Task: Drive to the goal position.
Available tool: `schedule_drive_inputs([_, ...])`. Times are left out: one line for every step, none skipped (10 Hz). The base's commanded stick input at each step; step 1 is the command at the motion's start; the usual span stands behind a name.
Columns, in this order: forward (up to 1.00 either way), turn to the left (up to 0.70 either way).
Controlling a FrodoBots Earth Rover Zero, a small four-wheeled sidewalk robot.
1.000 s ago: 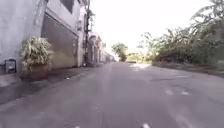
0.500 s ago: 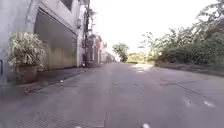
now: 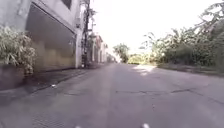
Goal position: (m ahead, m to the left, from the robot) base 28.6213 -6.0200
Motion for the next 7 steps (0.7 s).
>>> schedule_drive_inputs([1.00,0.00])
schedule_drive_inputs([1.00,0.00])
schedule_drive_inputs([1.00,0.00])
schedule_drive_inputs([1.00,0.00])
schedule_drive_inputs([1.00,0.00])
schedule_drive_inputs([1.00,0.00])
schedule_drive_inputs([1.00,0.00])
